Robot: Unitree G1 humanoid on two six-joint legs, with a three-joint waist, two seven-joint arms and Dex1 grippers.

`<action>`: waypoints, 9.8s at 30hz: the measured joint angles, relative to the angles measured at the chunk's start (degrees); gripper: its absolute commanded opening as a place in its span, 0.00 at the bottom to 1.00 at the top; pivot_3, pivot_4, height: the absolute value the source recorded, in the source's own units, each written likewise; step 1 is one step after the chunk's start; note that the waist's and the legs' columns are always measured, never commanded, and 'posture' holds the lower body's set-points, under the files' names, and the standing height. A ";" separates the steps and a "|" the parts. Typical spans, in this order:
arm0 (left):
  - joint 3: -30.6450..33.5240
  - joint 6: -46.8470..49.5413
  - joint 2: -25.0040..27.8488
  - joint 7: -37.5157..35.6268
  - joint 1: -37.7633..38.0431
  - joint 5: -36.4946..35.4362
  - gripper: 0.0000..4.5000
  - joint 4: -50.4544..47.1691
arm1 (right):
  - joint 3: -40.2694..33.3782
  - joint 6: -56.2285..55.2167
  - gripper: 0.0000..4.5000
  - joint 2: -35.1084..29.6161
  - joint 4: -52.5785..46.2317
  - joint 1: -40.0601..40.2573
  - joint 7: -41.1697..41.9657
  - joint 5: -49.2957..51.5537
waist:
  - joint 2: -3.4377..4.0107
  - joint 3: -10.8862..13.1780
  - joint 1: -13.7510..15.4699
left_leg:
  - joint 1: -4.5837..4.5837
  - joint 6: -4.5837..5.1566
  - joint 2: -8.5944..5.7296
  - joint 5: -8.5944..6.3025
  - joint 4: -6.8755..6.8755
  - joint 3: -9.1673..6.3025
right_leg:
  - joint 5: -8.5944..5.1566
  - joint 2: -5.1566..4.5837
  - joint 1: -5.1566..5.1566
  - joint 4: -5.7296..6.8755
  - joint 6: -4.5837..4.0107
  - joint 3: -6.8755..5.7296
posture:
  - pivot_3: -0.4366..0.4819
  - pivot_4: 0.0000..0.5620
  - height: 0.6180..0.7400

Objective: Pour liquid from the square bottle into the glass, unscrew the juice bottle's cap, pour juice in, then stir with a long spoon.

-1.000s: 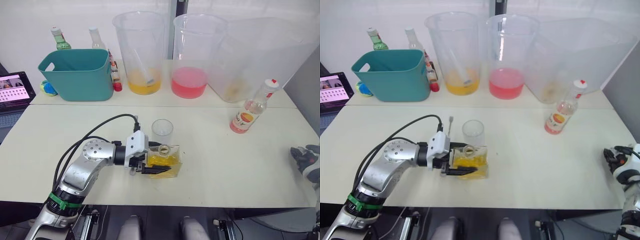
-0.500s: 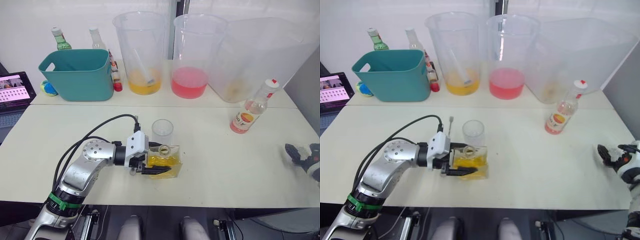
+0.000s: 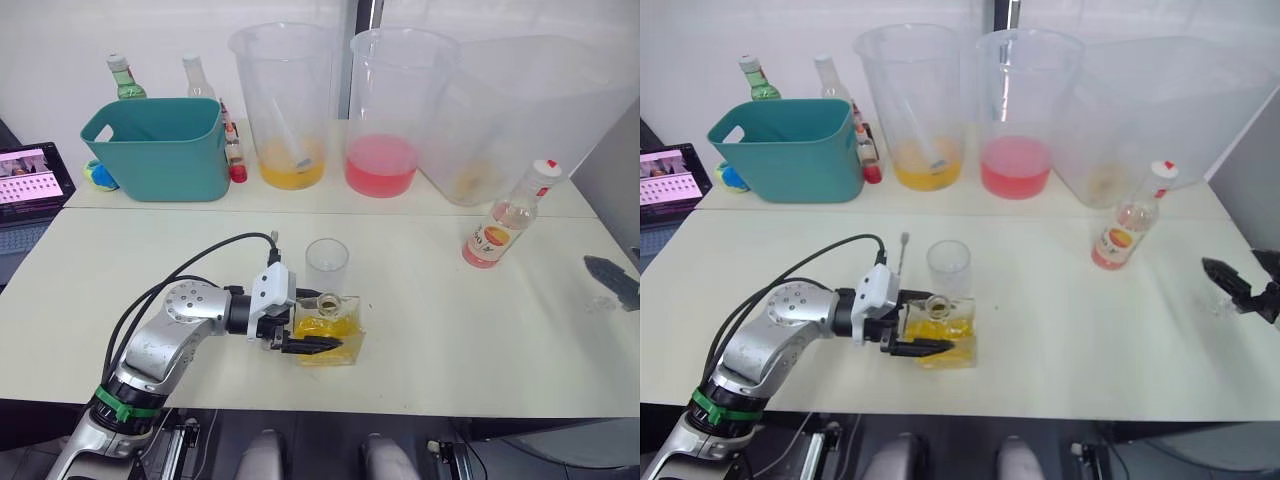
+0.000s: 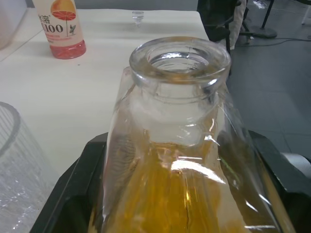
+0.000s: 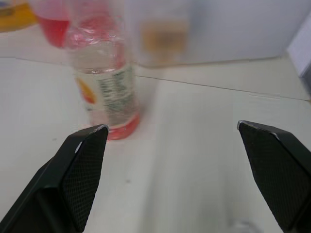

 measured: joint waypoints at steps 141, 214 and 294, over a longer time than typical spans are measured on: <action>-9.52 -61.38 -5.06 63.31 -28.79 72.16 0.62 47.16 | 30.77 9.71 1.00 11.08 -30.09 -12.38 -9.17 3.24 | -0.87 0.67 2.74 | -1.38 -0.30 -0.16 0.22 0.64 -0.45 | 0.03 -0.04 -1.53 1.21 -0.06 -0.32 | 0.48 0.27 0.89; -12.09 -60.74 -3.87 65.62 -30.83 70.66 0.62 45.17 | 33.08 8.85 1.00 14.27 -27.88 -15.03 -7.82 -0.40 | -0.87 0.67 2.76 | -1.38 -0.31 -0.17 0.23 0.70 -0.45 | 0.03 -0.06 -1.54 1.33 -0.06 -0.32 | 0.48 0.27 0.89; 27.10 12.20 -4.49 29.88 -31.91 -7.82 1.00 17.31 | 30.58 11.09 1.00 11.79 -23.43 -27.14 -4.19 8.70 | -0.88 0.64 1.05 | -1.35 -0.31 -0.13 0.23 1.04 -0.66 | 0.02 -0.02 -1.49 1.72 -0.06 -0.48 | 0.48 0.27 0.89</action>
